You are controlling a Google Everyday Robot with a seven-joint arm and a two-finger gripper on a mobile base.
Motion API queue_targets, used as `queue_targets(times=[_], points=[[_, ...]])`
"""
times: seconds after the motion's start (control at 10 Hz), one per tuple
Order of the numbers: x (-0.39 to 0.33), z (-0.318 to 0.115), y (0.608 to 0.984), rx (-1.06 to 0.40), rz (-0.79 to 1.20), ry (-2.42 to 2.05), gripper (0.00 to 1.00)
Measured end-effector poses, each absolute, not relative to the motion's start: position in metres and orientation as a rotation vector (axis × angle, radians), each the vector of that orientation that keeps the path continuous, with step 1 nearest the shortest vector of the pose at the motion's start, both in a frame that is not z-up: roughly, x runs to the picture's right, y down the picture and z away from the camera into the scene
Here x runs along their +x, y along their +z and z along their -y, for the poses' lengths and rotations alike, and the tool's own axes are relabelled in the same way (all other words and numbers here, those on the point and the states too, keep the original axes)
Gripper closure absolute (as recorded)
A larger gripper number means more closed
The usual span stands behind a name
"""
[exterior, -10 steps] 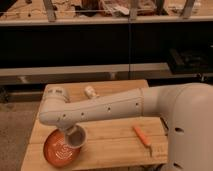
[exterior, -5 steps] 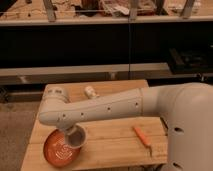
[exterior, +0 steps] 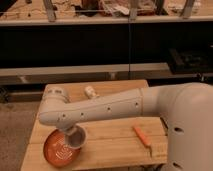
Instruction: Place the ceramic cup in the ceramic bowl
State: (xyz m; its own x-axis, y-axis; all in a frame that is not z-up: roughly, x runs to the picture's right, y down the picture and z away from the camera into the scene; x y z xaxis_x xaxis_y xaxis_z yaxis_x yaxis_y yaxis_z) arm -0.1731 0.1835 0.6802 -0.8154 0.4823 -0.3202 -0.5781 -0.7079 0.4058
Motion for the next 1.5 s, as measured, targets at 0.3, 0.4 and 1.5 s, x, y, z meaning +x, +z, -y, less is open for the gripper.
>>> queue_targets(times=[0.3, 0.4, 1.5], points=[[-0.1738, -0.1846, 0.6794, -0.253, -0.675, 2.454, 0.78], [-0.1736, -0.1848, 0.6793, -0.252, -0.677, 2.454, 0.78], [-0.1746, -0.1861, 0.6802, -0.243, -0.692, 2.457, 0.78]])
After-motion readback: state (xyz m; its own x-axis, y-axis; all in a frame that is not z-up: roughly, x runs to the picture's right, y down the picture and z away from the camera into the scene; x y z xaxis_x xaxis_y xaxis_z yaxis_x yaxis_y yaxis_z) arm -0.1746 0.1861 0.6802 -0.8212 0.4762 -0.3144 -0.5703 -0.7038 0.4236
